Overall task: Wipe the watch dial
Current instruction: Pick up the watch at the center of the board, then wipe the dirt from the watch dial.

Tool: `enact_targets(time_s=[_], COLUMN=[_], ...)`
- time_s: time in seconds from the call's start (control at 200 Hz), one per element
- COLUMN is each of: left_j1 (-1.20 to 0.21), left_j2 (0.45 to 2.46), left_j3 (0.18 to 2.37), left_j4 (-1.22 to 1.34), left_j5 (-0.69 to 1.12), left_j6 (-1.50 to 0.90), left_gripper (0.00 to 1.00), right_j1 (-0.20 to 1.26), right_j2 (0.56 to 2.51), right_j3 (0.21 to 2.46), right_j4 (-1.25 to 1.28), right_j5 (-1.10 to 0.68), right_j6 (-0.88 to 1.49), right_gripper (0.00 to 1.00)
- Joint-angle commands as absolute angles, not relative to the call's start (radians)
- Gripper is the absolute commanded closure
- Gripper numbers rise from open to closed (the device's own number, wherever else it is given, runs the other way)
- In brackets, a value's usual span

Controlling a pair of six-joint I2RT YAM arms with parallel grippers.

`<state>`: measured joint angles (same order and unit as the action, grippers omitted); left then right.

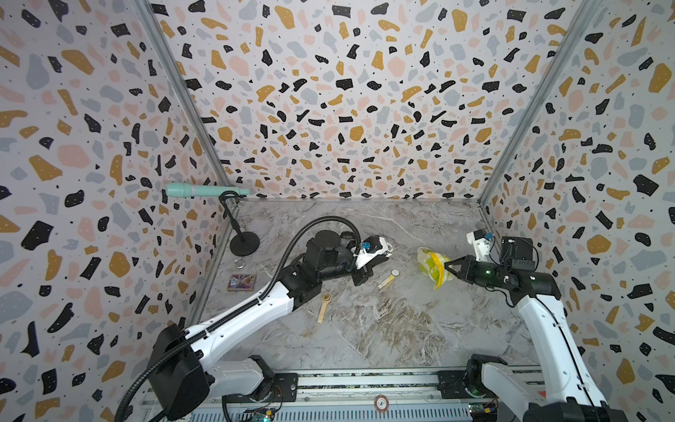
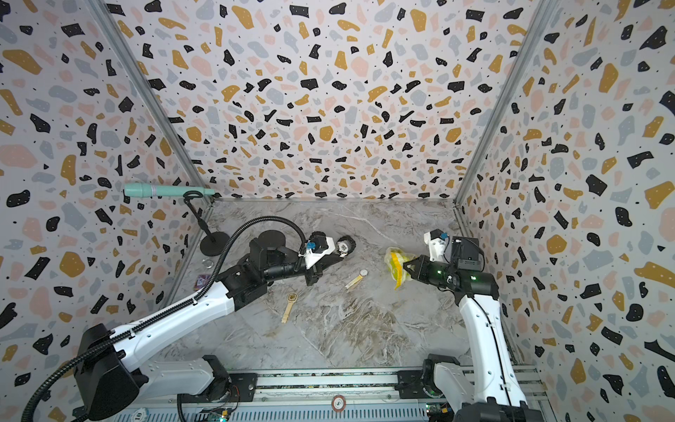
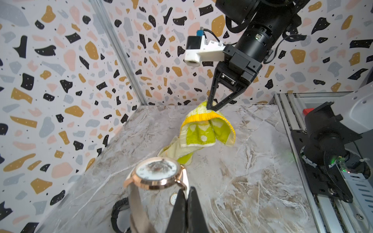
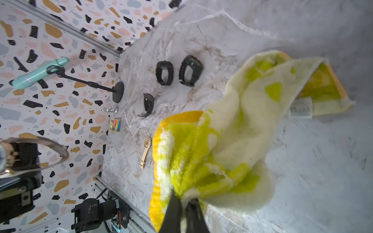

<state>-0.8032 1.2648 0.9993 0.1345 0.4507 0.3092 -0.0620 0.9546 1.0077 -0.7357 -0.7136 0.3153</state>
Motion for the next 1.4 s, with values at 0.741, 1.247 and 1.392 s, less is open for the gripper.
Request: enact_targets(time_s=[0.741,1.247,1.392], left_j1=[-0.923,-0.924,-0.924], left_j2=[1.379,1.288,1.260], left_j3=[1.030,1.007,1.006], left_j4=[0.192,0.272,0.291], left_j5=[0.318,0.317,0.320], left_j6=[0.521,0.528,0.525], left_gripper=[1.00,1.00,1.00], right_j1=[0.533,0.547,0.411], right_j2=[0.973,1.058,1.047], right_j3=[1.244,1.224,1.223], right_j4=[-0.718,-0.718,-0.742], right_j5=[-0.368,-0.259,-0.324], right_j6=[0.509,0.550,0.526], right_gripper=[1.00,1.00,1.00])
